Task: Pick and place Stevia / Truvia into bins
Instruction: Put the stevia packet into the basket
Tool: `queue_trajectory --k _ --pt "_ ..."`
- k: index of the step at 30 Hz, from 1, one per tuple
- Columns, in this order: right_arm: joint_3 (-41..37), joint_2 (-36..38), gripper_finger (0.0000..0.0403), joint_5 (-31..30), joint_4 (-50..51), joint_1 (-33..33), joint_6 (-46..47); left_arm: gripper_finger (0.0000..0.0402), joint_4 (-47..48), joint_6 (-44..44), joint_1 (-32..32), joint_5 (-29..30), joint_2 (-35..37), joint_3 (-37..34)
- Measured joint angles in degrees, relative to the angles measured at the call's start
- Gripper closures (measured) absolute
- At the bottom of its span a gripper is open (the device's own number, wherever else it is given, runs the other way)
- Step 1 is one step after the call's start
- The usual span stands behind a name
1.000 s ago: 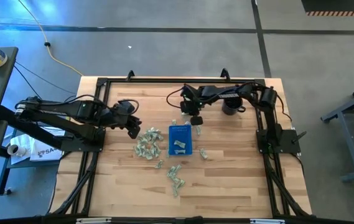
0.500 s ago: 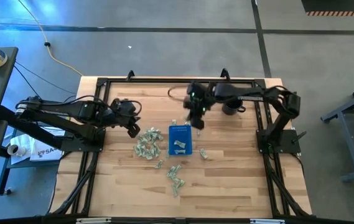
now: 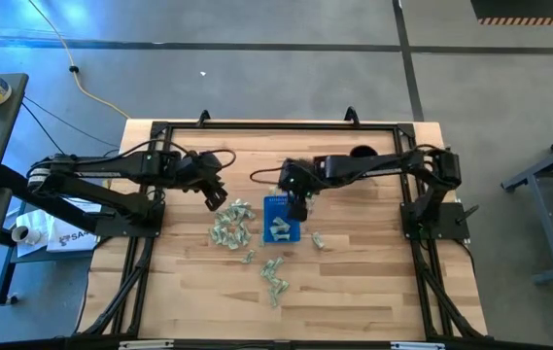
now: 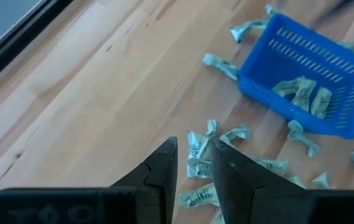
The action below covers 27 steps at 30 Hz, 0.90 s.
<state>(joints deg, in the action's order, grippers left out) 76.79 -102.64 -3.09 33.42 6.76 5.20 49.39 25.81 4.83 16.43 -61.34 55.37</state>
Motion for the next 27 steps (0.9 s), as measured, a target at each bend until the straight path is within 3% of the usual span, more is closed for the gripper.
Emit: queue_trajectory --k 2,4,9,14,20,27 --pt "0.1 0.6 0.0152 -3.4 1.2 1.3 -0.9 0.0273 0.1 0.1 0.1 -0.7 0.1 0.0" --pt "0.1 0.4 0.0143 -1.5 4.0 4.0 1.1 0.0273 0.1 0.1 0.1 -0.9 0.1 0.0" --pt "-4.9 -0.1 0.0164 2.6 7.2 8.1 3.5 0.0273 0.1 0.1 0.0 -2.1 0.1 0.0" --pt "-10.1 -0.1 0.0177 4.4 6.6 5.2 10.5 0.0273 0.3 0.2 0.0 -2.9 0.1 0.0" --pt "-12.8 -0.1 0.0167 -4.9 0.8 -0.1 23.0 0.0273 0.1 -0.9 0.0 -1.8 0.1 0.0" --pt "-20.6 0.0 0.0173 -9.2 -6.8 -1.4 35.5 0.0273 0.1 -4.1 0.0 -0.8 0.1 0.0"
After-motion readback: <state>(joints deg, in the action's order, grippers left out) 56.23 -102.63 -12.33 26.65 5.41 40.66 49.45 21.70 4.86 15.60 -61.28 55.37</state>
